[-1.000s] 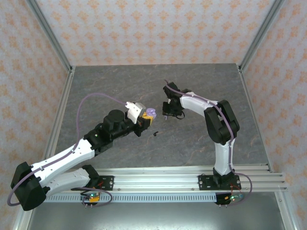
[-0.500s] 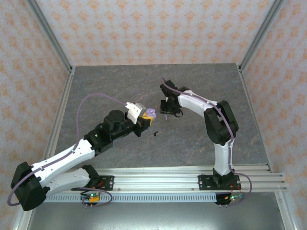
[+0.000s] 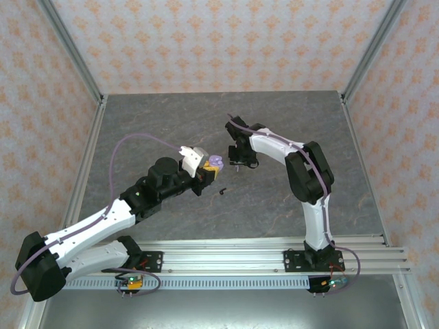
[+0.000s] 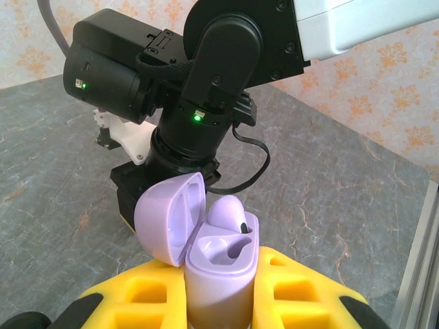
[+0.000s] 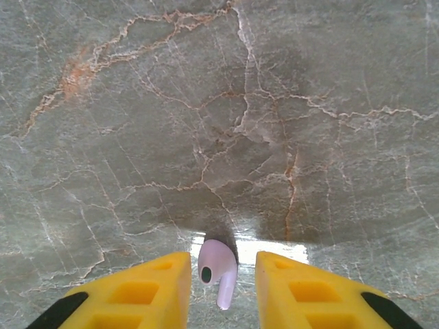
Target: Insert the wireless bluetooth earbuds into the charging case
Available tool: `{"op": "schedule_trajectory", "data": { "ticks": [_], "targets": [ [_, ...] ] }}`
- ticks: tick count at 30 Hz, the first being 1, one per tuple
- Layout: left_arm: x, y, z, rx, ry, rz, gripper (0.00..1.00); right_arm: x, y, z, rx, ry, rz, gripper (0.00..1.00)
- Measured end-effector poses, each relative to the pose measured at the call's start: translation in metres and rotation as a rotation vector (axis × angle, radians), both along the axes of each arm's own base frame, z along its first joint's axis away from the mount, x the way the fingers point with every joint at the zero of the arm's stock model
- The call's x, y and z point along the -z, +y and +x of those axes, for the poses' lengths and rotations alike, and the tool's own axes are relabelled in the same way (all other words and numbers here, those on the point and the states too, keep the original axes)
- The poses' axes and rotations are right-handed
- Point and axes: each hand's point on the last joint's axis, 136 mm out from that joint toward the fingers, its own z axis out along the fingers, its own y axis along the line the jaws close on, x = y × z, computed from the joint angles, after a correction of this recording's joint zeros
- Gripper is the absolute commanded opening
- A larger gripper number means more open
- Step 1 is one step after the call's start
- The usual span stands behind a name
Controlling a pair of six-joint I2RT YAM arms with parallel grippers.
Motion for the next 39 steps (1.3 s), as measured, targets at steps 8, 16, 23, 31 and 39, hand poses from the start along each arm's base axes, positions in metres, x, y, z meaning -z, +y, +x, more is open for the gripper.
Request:
{"op": "schedule_trajectory", "data": {
  "ticks": [8,16,23,31,39],
  "targets": [
    [0.0,0.0,0.0,0.0,0.0,0.0,0.1,0.005,0.002,0.004,-0.001,0.011,-0.006,0.29],
    [0.0,0.0,0.0,0.0,0.0,0.0,0.1,0.013,0.002,0.002,-0.002,0.033,-0.024,0.26],
    [0.0,0.0,0.0,0.0,0.0,0.0,0.1,0.014,0.005,-0.001,-0.014,0.039,-0.037,0.22],
    [0.0,0.0,0.0,0.0,0.0,0.0,0.1,0.014,0.004,0.0,-0.015,0.035,-0.046,0.17],
    [0.006,0.001,0.0,-0.002,0.011,0.009,0.1,0.011,0.0,-0.004,-0.013,0.02,-0.046,0.16]
  ]
}}
